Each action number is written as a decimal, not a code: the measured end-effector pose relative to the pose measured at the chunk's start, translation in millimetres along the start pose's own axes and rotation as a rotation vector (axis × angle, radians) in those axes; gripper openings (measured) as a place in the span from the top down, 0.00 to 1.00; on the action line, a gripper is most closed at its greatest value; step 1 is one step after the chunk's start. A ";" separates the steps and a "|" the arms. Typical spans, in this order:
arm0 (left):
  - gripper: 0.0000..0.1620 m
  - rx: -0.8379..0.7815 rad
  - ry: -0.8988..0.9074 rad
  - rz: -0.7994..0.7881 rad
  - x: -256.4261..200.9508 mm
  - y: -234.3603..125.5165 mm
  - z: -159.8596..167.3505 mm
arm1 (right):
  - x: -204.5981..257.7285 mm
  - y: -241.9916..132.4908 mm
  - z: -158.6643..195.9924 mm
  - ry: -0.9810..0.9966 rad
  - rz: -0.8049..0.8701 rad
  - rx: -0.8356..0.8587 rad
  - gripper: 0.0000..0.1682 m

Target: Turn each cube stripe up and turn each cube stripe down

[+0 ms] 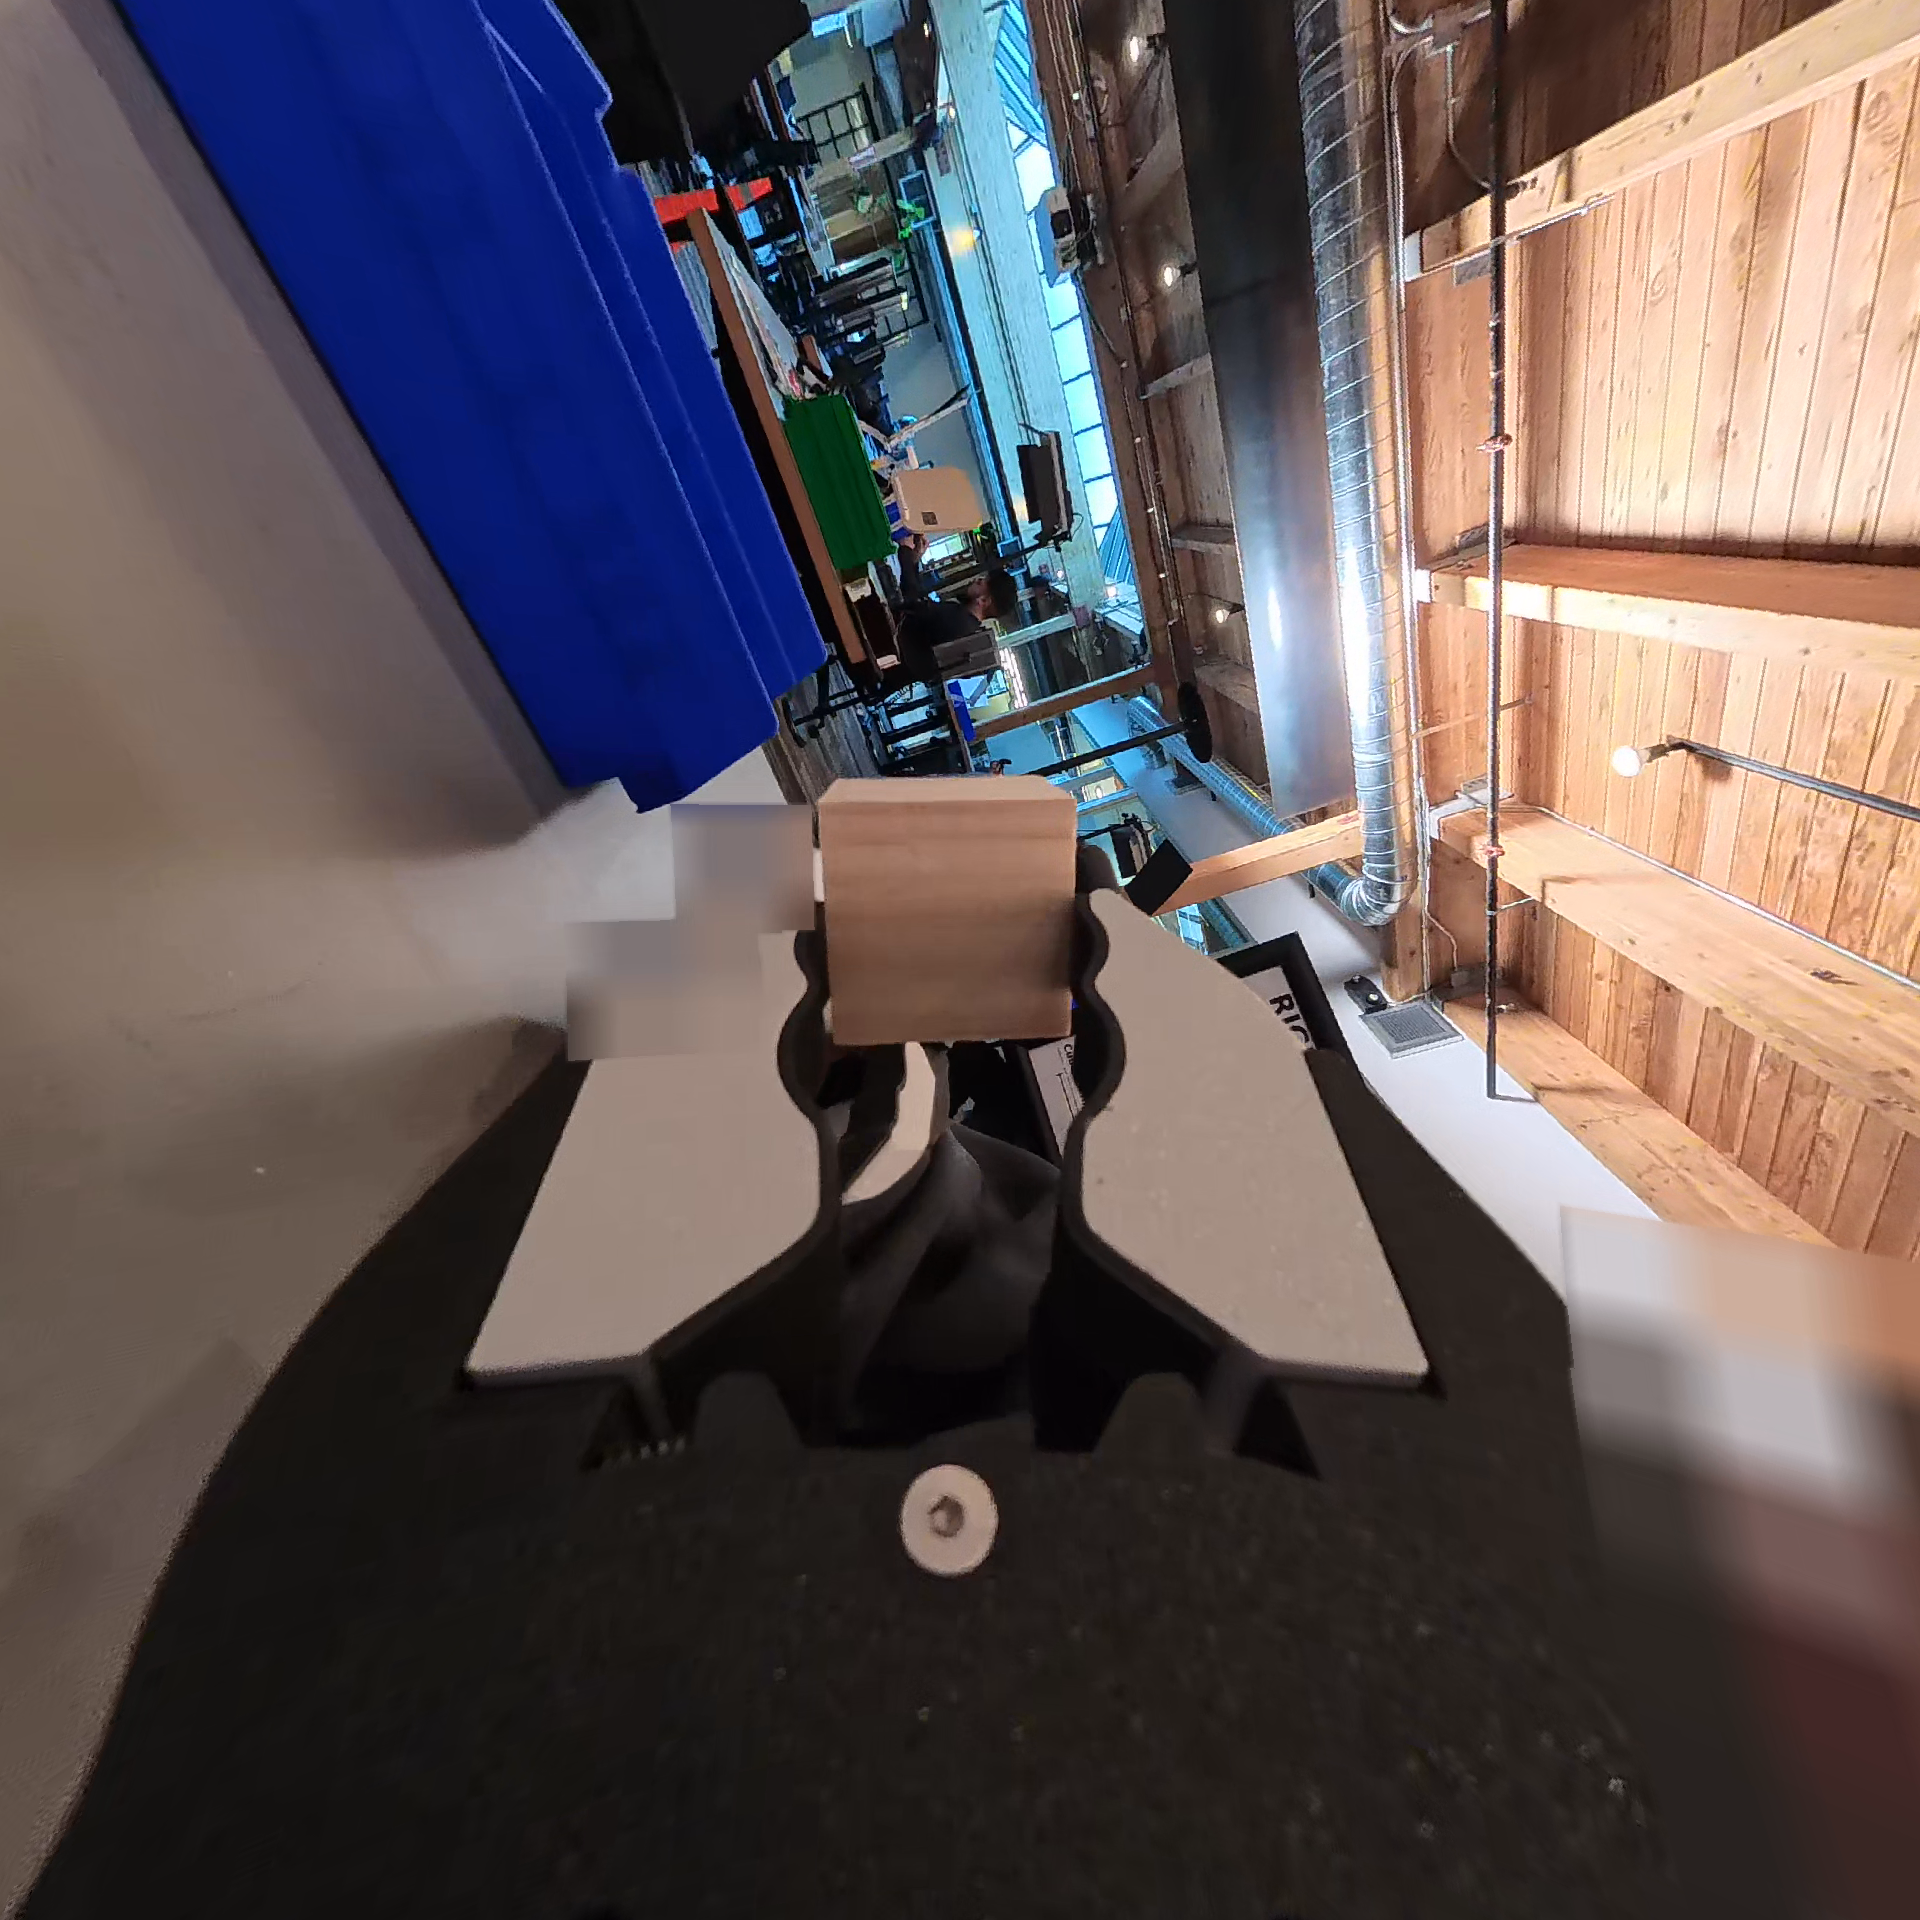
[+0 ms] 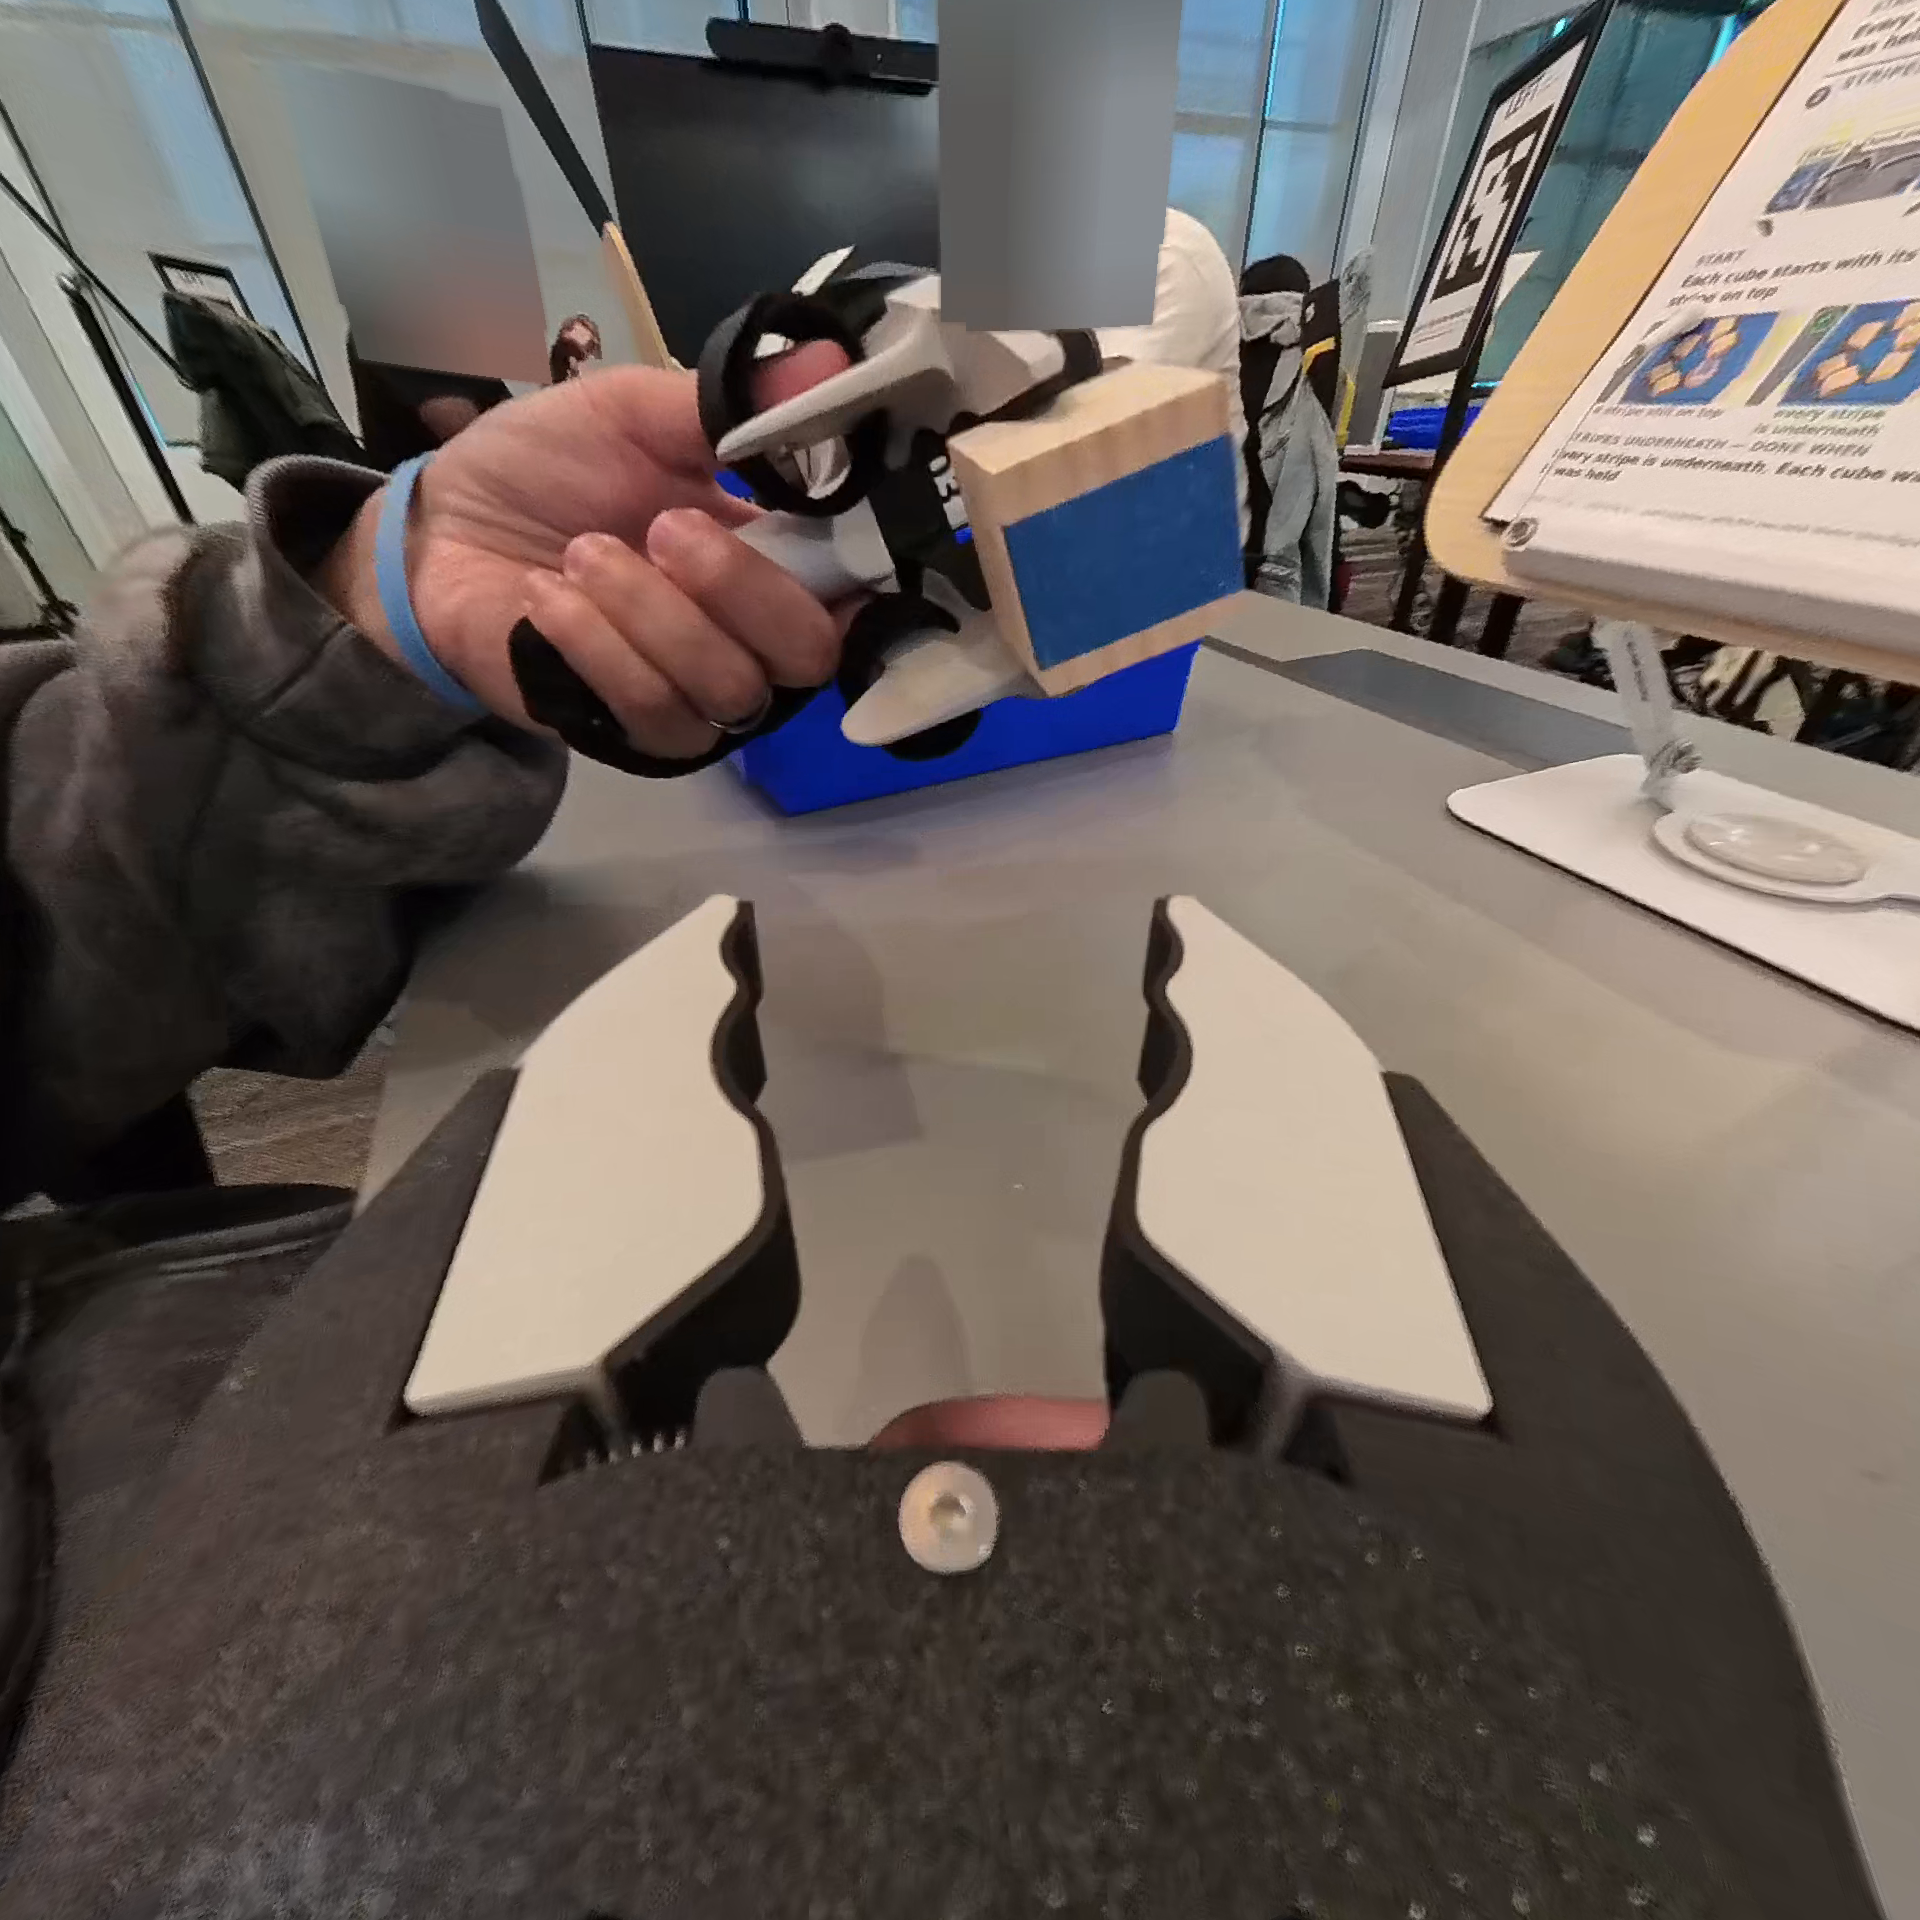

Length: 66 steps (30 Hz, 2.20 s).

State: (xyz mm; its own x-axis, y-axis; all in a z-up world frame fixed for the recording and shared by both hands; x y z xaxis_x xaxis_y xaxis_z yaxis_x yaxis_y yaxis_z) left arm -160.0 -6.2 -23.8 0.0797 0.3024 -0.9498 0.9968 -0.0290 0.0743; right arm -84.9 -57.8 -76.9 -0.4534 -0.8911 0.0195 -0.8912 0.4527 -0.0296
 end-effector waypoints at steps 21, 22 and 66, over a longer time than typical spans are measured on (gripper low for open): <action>0.66 0.120 0.037 -0.021 -2.0 13.7 20.6 | -19.0 24.1 -56.7 -0.294 0.006 -0.004 0.73; 0.60 0.115 0.071 -0.049 -3.8 12.4 19.3 | -21.9 18.5 -62.7 -0.297 0.028 -0.018 0.73; 0.62 0.019 0.885 -1.166 34.7 -31.9 -3.8 | -225.3 -227.7 31.6 0.640 1.077 0.913 0.64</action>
State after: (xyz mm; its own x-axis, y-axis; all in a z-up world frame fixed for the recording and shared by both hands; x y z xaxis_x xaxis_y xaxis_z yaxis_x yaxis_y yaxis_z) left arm -189.0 8.8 -58.0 -0.7710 0.6363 0.0253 0.4973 0.6265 -0.6001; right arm 220.7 39.0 -106.2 -0.9948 0.1017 -0.0087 0.0553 0.4654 -0.8834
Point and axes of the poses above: each gripper's, where its closed fingertips meet, y out along the fingers, z out of its underside, x = y × z across the jaws, the point moved 3 cm from there along -y, back along the fingers
